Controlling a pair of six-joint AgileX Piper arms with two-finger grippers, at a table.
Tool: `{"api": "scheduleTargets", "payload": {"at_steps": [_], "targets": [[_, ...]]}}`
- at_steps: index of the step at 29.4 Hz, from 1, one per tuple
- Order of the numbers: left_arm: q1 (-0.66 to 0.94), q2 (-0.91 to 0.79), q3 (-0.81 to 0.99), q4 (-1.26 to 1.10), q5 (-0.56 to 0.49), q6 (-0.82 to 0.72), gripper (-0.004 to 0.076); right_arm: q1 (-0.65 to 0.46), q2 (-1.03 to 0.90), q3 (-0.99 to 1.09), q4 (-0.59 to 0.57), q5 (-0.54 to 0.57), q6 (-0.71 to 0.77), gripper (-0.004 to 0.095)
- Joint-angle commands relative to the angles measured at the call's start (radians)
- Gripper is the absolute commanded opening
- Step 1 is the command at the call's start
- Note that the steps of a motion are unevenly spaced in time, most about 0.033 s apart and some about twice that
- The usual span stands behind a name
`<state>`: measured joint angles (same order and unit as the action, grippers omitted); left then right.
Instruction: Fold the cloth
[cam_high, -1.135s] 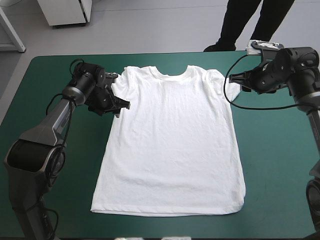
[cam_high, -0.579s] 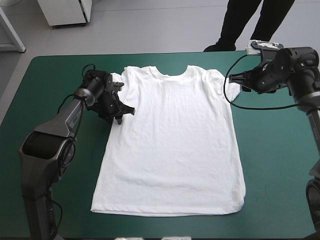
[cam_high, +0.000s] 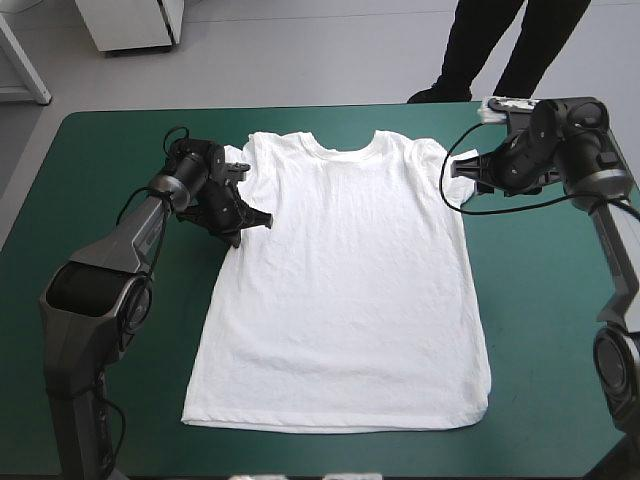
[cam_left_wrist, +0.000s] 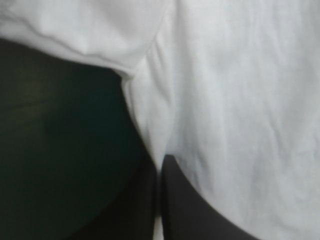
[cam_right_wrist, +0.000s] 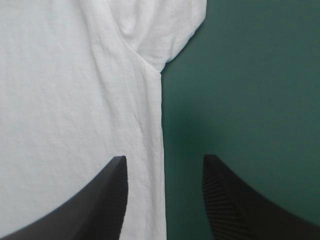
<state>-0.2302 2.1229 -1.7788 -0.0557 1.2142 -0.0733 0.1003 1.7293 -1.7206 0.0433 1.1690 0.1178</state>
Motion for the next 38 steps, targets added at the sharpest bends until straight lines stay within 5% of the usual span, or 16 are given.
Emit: {"api": "scheduleTargets", "payload": {"at_steps": [1, 30, 33, 37, 38], "targets": [[-0.004, -0.014, -0.002, -0.011, -0.026, -0.001, -0.0010, -0.002, 0.014, -0.032, 0.002, -0.028, -0.015, 0.0443], [-0.004, -0.014, -0.002, -0.054, -0.043, 0.014, -0.0010, 0.058, 0.315, -0.009, 0.034, -0.069, 0.003, 0.0383], [-0.004, -0.014, -0.002, -0.058, -0.043, 0.021, -0.0010, 0.058, 0.317, 0.006, 0.033, -0.068, 0.005, 0.0294], [-0.004, -0.019, -0.004, -0.062, -0.043, 0.021, -0.0010, 0.058, 0.317, 0.012, 0.021, -0.058, 0.003, -0.0020], [-0.004, -0.024, -0.004, -0.062, -0.043, 0.021, -0.0010, 0.058, 0.315, 0.010, 0.021, -0.054, 0.003, -0.0010]]}}
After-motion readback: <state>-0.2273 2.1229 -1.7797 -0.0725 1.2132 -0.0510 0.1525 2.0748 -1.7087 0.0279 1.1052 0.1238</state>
